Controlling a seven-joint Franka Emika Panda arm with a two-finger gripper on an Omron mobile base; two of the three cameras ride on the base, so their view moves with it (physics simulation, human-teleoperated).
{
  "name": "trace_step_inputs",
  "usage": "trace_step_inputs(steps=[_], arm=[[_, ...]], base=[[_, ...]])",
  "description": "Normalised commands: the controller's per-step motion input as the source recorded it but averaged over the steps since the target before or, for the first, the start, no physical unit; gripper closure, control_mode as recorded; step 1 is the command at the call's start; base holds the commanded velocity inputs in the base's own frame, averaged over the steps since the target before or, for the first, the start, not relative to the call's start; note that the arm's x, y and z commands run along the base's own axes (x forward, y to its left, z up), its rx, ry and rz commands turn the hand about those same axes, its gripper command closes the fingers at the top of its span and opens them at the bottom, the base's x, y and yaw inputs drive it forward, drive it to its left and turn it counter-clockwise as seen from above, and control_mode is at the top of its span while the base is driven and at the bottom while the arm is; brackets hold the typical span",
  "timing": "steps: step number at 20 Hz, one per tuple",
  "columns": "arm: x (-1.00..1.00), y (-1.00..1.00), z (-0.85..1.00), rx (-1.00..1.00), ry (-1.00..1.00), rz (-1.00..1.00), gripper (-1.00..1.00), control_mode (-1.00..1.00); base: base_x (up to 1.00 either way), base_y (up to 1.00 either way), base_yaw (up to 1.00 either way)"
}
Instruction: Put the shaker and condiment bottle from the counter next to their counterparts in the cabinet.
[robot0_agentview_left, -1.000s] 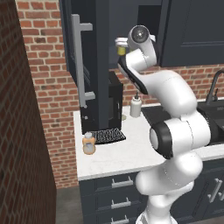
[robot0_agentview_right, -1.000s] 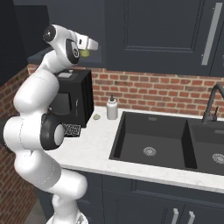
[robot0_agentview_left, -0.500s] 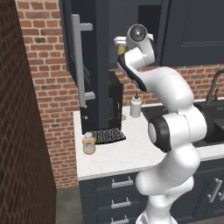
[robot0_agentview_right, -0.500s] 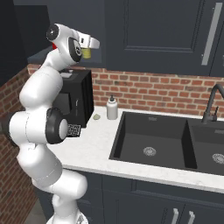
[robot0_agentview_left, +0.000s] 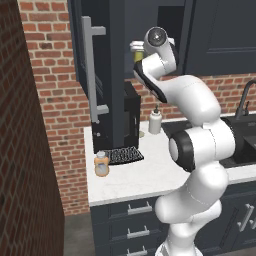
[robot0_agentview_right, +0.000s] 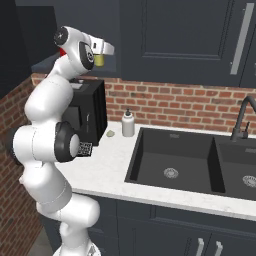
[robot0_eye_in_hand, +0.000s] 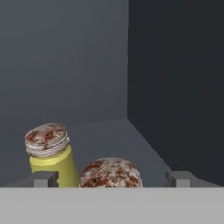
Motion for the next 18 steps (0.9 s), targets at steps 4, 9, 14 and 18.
trace_step_inputs(steps=[4,9,14,18], arm=[[-0.36,0.0,0.0,0.0,-0.02,0.0,-1.0,-1.0],[-0.66,0.0,0.0,0.0,-0.06,0.0,-1.0,-1.0],[-0.71,0.0,0.0,0.0,-0.04,0.0,-1.0,-1.0],[-0.72,0.0,-0.02,0.0,-0.01,0.0,-1.0,-1.0]], base=[[0.0,0.0,0.0],[0.0,0.0,0.0],[0.0,0.0,0.0],[0.0,0.0,0.0]])
